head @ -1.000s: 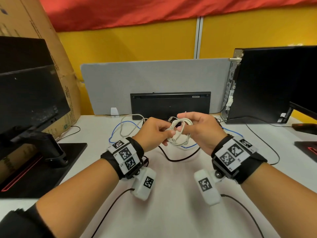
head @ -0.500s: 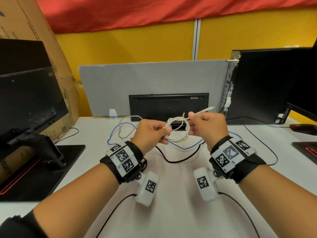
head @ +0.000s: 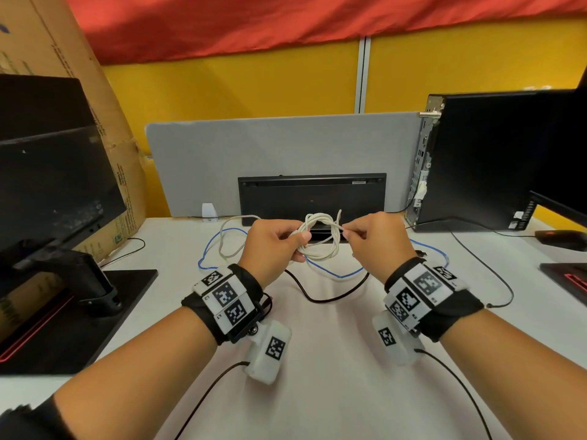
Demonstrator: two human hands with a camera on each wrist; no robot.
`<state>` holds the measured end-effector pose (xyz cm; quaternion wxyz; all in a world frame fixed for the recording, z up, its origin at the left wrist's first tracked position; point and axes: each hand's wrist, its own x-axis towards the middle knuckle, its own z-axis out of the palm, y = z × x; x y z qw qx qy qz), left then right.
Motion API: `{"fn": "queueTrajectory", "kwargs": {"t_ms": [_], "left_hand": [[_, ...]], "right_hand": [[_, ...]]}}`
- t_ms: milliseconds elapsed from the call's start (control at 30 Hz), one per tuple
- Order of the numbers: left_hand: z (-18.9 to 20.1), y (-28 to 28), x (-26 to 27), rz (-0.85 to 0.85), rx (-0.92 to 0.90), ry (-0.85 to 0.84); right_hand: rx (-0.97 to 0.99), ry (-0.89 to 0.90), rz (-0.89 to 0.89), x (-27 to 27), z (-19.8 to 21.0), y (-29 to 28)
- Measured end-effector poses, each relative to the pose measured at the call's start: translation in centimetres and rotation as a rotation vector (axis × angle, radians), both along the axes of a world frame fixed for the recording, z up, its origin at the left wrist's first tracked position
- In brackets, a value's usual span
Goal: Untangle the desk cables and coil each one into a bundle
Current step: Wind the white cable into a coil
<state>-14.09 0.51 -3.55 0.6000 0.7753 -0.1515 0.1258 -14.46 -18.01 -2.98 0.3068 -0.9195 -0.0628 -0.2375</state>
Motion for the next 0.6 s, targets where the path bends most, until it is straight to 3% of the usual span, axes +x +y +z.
{"fn": "queueTrajectory", "kwargs": {"t_ms": [67,133,267,367,600], "left_hand": [[-0.1,0.0,-0.1,-0.002,0.001,0.004],[-0.2,0.0,-0.2,-0.002,-0.002,0.011],[-0.3,0.4,-0.3,-0.022,-0.025,0.028],[-0.3,0.8,-0.3,-0.013,-0.041,0.062],[-0.7,1.1,-0.1,-0.043,-0.055,0.143]], "right_hand": [[0.004,0.055,-0.024,0.0,0.0,0.1],[0.158,0.148,-0.028,0.2,0.1,0.2],[0.865,0.382,0.108,-0.4,0.6,0.9],[1.183,0.452,0.214,-1.3,0.8,1.6],[1.131,0.462,0.200,-2.0,0.2,2.5]]}}
